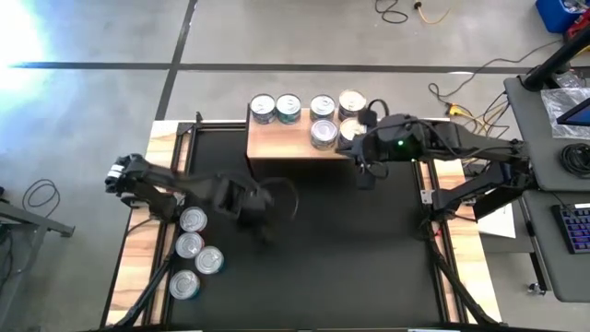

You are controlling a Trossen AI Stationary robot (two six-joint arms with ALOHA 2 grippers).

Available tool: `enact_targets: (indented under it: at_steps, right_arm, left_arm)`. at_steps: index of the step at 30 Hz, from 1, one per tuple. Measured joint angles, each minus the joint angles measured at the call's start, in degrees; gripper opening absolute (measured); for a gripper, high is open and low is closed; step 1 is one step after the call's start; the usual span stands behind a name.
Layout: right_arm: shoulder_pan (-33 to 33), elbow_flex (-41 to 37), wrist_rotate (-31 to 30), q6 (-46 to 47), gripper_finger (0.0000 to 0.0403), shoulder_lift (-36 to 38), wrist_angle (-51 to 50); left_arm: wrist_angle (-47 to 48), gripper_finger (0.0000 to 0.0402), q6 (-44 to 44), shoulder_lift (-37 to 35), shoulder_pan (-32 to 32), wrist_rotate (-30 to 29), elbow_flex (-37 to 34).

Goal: Stack canned seafood by type on shelf
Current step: Put the top yellow-blue tuna can on the shelf

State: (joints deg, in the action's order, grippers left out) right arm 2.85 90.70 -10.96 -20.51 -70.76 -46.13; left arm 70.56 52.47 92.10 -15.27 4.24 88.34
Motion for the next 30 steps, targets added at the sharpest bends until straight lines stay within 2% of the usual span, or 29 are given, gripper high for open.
enact_targets:
  at_steps: [5, 9, 10, 13, 17, 20, 24, 28, 30]
  right_arm:
    - [-0.7, -3.8, 1.0, -1.9, 0.0009, -0.2, 3.5]
    - [-2.0, -5.7, 1.0, -1.0, 0.0009, 0.1, 2.9]
    - [-2.6, -6.2, 1.0, -0.1, 0.0009, 0.5, 2.9]
    - [-4.2, -7.1, 1.0, 3.5, 0.0009, 1.4, 3.2]
    - [-7.0, -7.4, 0.9, 9.9, 0.0009, 1.5, 3.4]
    - [-9.8, -7.4, 0.7, 12.4, 0.0009, 1.4, 3.4]
    - [-13.3, -7.4, -2.0, 13.9, 0.0009, 1.3, 3.2]
    - [-15.4, -7.4, -8.8, 15.7, 0.0009, 1.3, 3.2]
    - [-16.2, -7.4, -11.5, 18.4, 0.0009, 1.3, 3.1]
  left_arm:
    - [4.7, 0.04, 6.6, 1.3, -6.9, 5.6, -5.8]
    - [6.9, 0.04, 8.1, 1.5, -7.7, 15.5, -11.0]
    - [6.8, 0.0399, 8.1, 1.5, -7.7, 16.3, -12.0]
    - [6.5, 0.0395, 6.1, 1.4, -7.6, 15.6, -14.8]
    - [9.6, 0.0391, 8.0, 1.4, -7.7, 4.1, -18.2]
    - [13.6, 0.039, 11.2, 1.3, -7.7, 1.6, -20.3]
    - [13.0, 0.039, 11.8, 1.3, -8.3, 9.3, -21.8]
    - [12.7, 0.039, 15.5, 1.3, -10.4, 14.1, -21.8]
    - [11.9, 0.039, 16.7, 1.3, -11.6, 18.5, -21.9]
